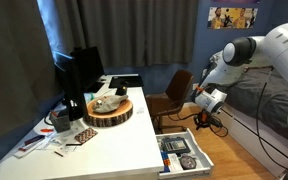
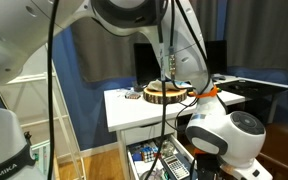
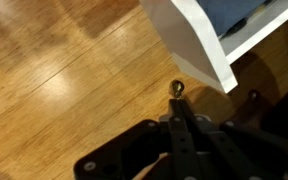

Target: Close the open drawer

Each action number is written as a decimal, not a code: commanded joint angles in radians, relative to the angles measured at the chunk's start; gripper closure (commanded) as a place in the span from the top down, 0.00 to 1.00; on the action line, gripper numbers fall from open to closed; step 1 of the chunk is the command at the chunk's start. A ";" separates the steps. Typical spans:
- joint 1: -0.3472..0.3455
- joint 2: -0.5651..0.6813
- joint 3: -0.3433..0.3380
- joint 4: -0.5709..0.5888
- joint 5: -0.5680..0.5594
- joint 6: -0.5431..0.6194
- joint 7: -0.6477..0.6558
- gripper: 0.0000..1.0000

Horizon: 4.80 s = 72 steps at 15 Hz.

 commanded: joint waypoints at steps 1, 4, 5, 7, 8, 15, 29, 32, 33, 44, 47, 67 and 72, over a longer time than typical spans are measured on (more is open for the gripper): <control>0.023 0.064 -0.028 0.063 -0.058 -0.030 0.133 0.04; 0.041 0.096 -0.048 0.085 -0.102 -0.073 0.235 0.03; 0.042 0.103 -0.049 0.092 -0.116 -0.094 0.262 0.03; 0.035 0.111 -0.044 0.109 -0.136 -0.162 0.304 0.03; 0.032 0.114 -0.042 0.120 -0.144 -0.196 0.322 0.03; -0.015 0.130 -0.009 0.193 -0.123 -0.369 0.312 0.04; -0.035 0.214 0.117 0.225 -0.068 -0.492 -0.030 0.04; -0.028 0.247 0.159 0.227 -0.027 -0.472 -0.077 0.04; -0.024 0.255 0.170 0.225 -0.013 -0.469 -0.090 0.03; 0.031 0.332 0.235 0.230 0.121 -0.417 -0.148 0.04; 0.058 0.340 0.231 0.227 0.147 -0.428 -0.118 0.04; 0.193 0.351 0.235 0.226 0.216 -0.483 -0.010 0.04; 0.206 0.357 0.237 0.226 0.222 -0.477 -0.019 0.04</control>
